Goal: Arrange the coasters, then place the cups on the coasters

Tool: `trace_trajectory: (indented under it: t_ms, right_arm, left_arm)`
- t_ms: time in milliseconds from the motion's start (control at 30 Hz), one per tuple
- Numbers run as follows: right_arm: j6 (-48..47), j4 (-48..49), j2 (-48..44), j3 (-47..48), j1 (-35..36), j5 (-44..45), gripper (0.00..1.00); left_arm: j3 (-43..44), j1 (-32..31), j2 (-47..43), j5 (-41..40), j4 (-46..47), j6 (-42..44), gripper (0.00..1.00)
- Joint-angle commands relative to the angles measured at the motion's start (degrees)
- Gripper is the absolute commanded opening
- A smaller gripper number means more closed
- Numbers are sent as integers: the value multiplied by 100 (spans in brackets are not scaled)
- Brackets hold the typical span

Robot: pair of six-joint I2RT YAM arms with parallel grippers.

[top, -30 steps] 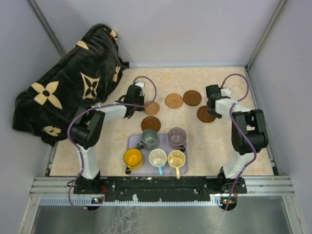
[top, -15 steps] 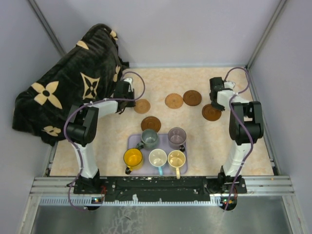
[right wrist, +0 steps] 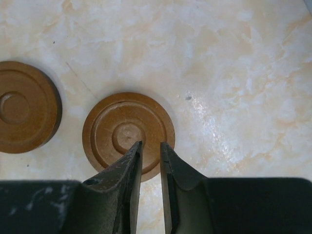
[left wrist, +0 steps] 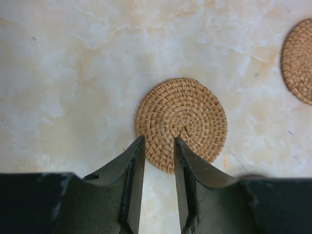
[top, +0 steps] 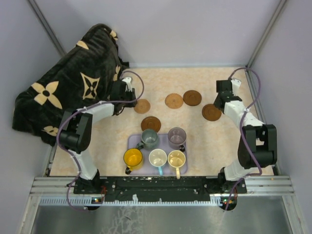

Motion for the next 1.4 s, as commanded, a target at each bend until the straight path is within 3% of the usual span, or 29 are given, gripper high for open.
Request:
trace_trajectory:
  t_ms: [0,167,467,900,1367]
  right_arm:
    - [-82,213,-194,-331,188,-205,22]
    - [-39,268,-68,-554,324,-248,14]
    - [-115,357,383,-348,322,-313,13]
    - [-86,400,1648,331,259,-369,13]
    - [-180,-2,2790,1788,-128,-370,13]
  left_arm:
    - [-374,-34,-597,241,243,113,37]
    - [-822,-101,-991,262,349,28,39]
    - [-920,-149,-713,310,339,-99,39]
    - [-477,-219,-204,306,228,2,39]
    - [496,-228,787,551,151,44,39]
